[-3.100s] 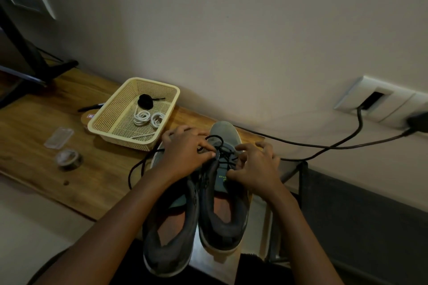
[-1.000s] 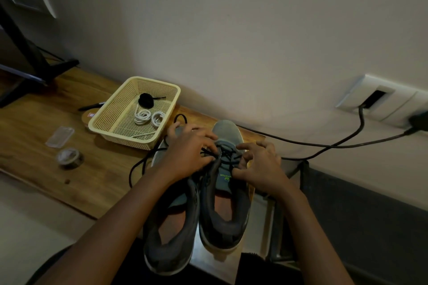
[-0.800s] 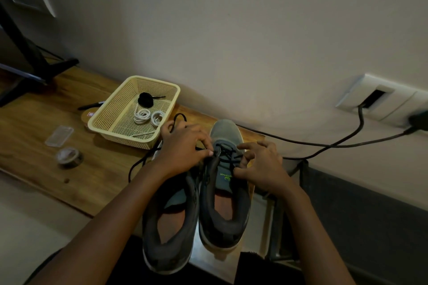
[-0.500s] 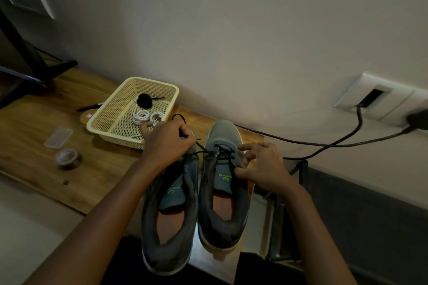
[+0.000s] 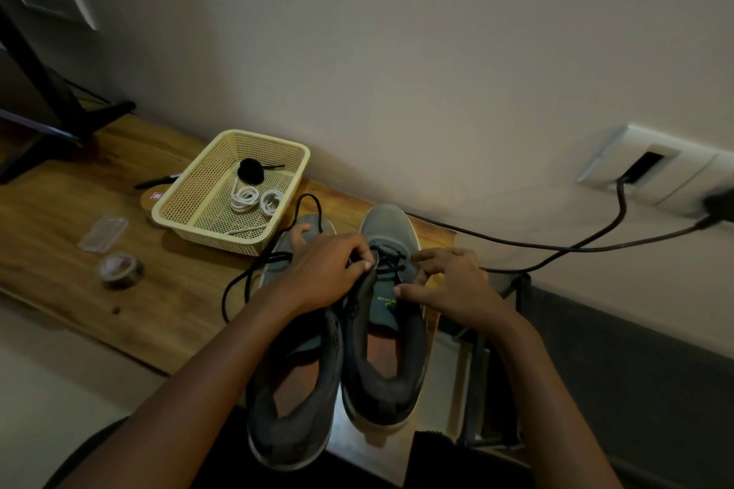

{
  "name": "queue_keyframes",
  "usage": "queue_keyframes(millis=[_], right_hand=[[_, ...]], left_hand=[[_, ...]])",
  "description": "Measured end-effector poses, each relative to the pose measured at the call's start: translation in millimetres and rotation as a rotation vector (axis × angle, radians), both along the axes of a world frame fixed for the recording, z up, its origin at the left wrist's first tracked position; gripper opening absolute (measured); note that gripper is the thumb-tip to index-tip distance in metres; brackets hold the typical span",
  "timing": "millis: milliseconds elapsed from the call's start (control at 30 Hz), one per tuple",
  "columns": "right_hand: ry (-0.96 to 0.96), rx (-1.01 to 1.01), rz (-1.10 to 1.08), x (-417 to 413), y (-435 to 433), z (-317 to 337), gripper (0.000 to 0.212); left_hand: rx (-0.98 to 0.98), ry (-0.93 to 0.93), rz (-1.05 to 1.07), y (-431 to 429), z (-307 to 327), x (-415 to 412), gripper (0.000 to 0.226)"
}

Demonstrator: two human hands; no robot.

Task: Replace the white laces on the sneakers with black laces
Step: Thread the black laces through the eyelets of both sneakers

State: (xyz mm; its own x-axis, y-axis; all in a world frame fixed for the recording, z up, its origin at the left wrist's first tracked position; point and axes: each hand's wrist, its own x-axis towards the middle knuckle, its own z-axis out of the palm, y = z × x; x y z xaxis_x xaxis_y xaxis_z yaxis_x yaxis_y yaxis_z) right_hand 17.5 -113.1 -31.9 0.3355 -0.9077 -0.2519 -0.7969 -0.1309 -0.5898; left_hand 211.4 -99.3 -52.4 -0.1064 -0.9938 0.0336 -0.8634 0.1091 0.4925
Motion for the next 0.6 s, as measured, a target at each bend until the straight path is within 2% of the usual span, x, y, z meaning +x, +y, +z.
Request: queue_keyframes(millis=[167, 367, 467, 567, 600], right_hand=[[0.016, 0.020, -0.007, 0.6, -1.9, -2.3, 0.023], [0.019, 0.014, 0.020, -0.1, -1.9, -2.4, 0.030], [0.011, -0.005, 0.035, -0.8, -3.3, -8.3, 0.043], [-0.113, -0.085, -0.020, -1.0, -5.6, -16.6, 0.071], [-0.160, -0.114, -0.058, -1.9, -7.7, -20.1, 0.066]], left_hand=[[0.042, 0.061, -0.015, -0.1, -0.6, 1.9, 0.012], [0.056, 0.115, -0.029, 0.1, 1.2, 4.1, 0.019], [0.039, 0.191, 0.027, -1.8, 4.4, 6.8, 0.020], [-0.037, 0.091, 0.132, -2.3, 7.3, 7.1, 0.026], [-0.056, 0.053, 0.164, -2.2, 7.5, 6.4, 0.024]])
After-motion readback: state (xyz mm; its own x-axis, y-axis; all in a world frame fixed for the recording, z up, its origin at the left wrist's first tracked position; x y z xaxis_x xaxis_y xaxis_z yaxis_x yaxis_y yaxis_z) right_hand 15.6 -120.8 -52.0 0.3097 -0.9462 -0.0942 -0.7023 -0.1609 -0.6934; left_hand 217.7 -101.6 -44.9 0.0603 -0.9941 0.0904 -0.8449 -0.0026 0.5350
